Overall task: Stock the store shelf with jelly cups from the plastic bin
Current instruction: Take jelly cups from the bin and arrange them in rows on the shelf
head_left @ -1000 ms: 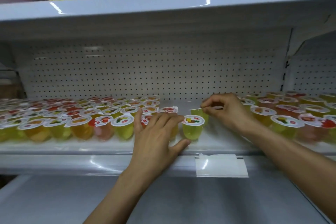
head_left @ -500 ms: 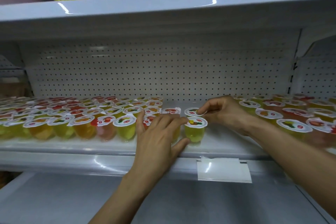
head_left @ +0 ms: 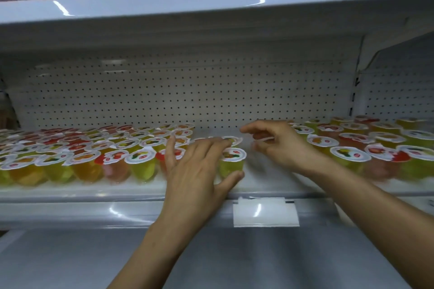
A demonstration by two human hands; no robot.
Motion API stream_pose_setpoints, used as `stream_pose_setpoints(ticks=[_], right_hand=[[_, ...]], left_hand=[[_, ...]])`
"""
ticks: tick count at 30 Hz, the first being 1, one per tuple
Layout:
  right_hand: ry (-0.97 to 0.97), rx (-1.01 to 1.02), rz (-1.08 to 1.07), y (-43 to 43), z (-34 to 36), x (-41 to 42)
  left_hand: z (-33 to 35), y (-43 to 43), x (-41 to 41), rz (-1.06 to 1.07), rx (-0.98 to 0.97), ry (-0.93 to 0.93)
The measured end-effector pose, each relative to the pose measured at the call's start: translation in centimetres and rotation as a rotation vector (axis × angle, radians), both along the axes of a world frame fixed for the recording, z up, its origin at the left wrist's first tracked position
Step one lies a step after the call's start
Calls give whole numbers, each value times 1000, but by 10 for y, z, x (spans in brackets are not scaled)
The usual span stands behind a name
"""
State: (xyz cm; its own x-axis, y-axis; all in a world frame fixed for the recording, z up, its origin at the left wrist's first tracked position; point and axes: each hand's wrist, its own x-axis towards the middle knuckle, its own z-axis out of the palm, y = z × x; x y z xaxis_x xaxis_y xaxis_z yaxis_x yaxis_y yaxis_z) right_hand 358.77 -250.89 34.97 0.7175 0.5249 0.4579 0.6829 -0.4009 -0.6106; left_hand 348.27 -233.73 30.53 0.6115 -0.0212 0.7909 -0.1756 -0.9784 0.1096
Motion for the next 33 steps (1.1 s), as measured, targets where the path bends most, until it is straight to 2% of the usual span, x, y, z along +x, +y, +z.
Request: stream_pose_setpoints(ticks=[5,9,12,15,19,25,28,31,33], right_hand=[[-249,-105,-196,-57,6,-28],[-329,-113,-386,-113,11,-40],[-327,-265,-521,-146,11,-41],[-280,-460,-508,-165,10,-38],[-248,-619,-433,-167,11,-33],[-303,-650,-408,-161,12,-26],[-340,-634,-403,-158,11,-19],[-355,-599,-386,-157,10,-16],[-367,-578,-381,-157,11,-16]], left_hand=[[12,-58,10,-187,-15,-31],[9,-108,27,-350,-101,74],[7,-138,41,-377,-180,185],[8,-157,52,-382,-202,247],[8,-164,58,-369,-186,319],[47,-142,81,-303,-63,353],[75,-135,111,-342,101,582],[87,-135,133,-392,142,834],[91,-136,144,-408,156,910]])
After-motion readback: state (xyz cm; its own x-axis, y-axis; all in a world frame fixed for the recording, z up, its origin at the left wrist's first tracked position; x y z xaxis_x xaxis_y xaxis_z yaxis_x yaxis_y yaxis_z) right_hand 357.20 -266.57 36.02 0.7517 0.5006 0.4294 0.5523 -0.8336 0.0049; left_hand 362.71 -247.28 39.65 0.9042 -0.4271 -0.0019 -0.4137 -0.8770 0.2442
